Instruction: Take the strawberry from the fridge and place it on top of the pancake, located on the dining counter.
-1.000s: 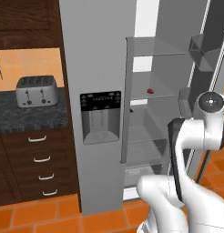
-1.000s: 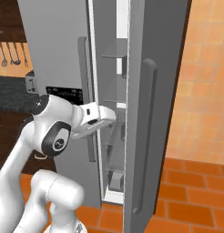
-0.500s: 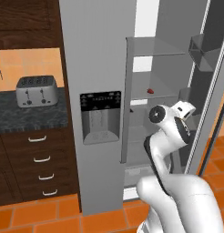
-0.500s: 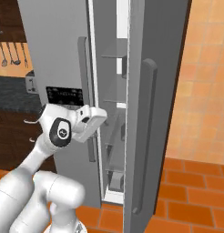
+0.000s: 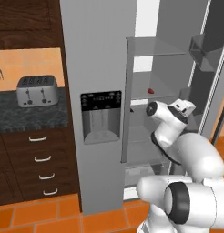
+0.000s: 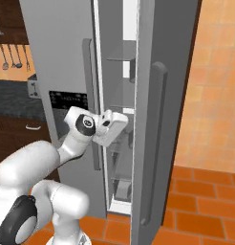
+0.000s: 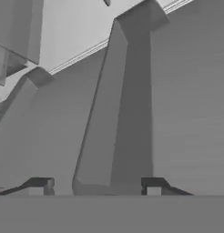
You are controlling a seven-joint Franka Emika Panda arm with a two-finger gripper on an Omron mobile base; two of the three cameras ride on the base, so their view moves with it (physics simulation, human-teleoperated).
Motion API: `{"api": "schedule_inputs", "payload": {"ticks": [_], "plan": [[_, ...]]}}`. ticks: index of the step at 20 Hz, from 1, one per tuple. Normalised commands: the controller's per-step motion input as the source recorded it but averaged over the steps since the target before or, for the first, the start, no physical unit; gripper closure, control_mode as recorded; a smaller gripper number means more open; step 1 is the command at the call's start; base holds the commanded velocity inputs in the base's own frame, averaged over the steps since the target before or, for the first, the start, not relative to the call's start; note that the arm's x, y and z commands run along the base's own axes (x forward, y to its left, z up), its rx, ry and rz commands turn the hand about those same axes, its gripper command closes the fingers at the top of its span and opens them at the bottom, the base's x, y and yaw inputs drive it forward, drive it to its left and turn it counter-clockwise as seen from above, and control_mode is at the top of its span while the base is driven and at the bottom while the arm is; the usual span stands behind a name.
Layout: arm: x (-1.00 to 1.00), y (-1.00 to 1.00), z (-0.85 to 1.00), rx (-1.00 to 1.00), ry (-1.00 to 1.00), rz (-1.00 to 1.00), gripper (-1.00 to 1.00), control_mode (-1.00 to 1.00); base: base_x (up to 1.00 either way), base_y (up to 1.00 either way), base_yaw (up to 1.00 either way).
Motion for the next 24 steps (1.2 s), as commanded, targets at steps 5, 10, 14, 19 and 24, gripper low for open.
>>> {"api": "schedule_inputs", "payload": {"ticks": [5,10,14,19,24], "plan": [[0.11,-0.66,-0.38,0.00,0.10,-0.25,-1.00,-1.00,0.00,0.00,0.00],[0.00,-0.87,-0.36,0.00,0.10,-0.24,-1.00,-1.00,0.00,0.00,0.00],[0.04,-0.75,-0.04,0.00,0.02,-0.12,-1.00,-1.00,0.00,0.00,0.00],[-0.09,0.04,0.10,0.00,-0.02,-0.01,-1.00,-1.00,0.00,0.00,0.00],[-0.33,0.73,0.38,0.09,-0.10,-0.02,-1.00,-1.00,0.00,0.00,0.00]]}}
